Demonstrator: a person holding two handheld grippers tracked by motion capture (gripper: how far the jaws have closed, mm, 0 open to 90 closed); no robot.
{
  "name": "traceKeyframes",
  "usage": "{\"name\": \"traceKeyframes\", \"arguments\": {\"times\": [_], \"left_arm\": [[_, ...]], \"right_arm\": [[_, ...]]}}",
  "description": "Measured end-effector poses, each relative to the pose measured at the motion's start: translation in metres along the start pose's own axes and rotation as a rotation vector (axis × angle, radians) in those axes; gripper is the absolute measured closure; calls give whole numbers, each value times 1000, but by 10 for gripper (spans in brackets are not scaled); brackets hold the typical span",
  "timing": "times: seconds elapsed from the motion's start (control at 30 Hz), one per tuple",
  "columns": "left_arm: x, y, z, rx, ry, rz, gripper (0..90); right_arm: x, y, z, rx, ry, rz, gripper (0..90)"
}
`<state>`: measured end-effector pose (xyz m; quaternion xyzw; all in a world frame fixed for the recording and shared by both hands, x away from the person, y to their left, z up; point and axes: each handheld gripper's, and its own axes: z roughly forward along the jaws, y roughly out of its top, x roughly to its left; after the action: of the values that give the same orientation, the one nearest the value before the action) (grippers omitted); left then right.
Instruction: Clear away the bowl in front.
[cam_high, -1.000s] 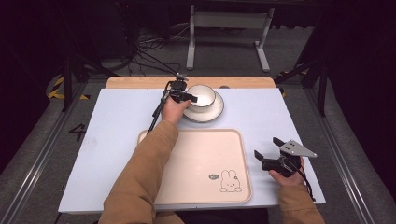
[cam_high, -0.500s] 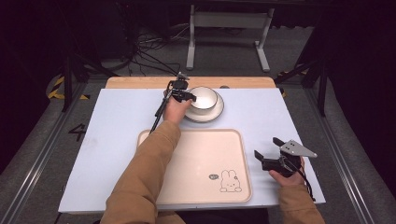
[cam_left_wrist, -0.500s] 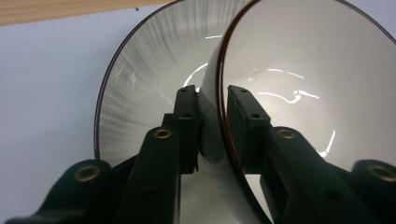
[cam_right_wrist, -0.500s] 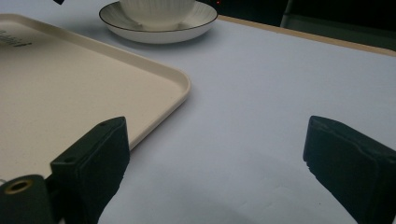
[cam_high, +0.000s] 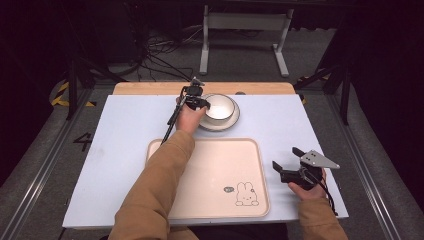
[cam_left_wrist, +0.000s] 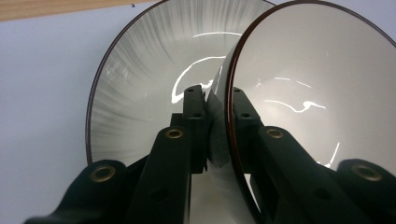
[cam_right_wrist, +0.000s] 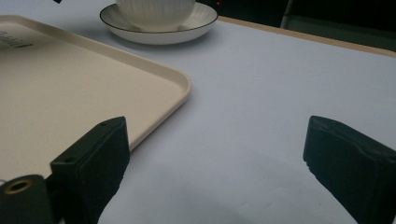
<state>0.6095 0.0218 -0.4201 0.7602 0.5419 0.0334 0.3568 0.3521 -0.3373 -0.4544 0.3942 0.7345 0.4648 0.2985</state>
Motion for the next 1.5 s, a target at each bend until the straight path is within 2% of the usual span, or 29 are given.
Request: {"name": "traceKeyframes", "arguments": {"times": [0.17, 0.33, 0.43, 0.53, 0.7, 1.03, 1.23, 1.5], "left_arm": [[0, 0, -5, 0, -8, 1, 821], [-3, 0, -9, 1, 9, 26, 821], [-4, 0, -12, -5, 1, 36, 821], [-5, 1, -18, -17, -6, 34, 821], [-8, 4, -29, -35, -3, 59, 821], [-14, 7, -50, -64, -22, 86, 821], [-18, 8, -64, -87, -19, 103, 821], [-22, 9, -76, -101, -35, 107, 821]], "right_arm": [[0, 0, 0, -2, -1, 2, 78], [0, 0, 0, -2, 0, 2, 78], [0, 0, 0, -3, -1, 1, 78], [0, 0, 0, -3, -1, 1, 78], [0, 0, 0, -3, 0, 1, 78], [0, 0, 0, -1, 0, 1, 78], [0, 0, 0, -2, 2, 0, 78], [0, 0, 0, 1, 5, -3, 78]]}}
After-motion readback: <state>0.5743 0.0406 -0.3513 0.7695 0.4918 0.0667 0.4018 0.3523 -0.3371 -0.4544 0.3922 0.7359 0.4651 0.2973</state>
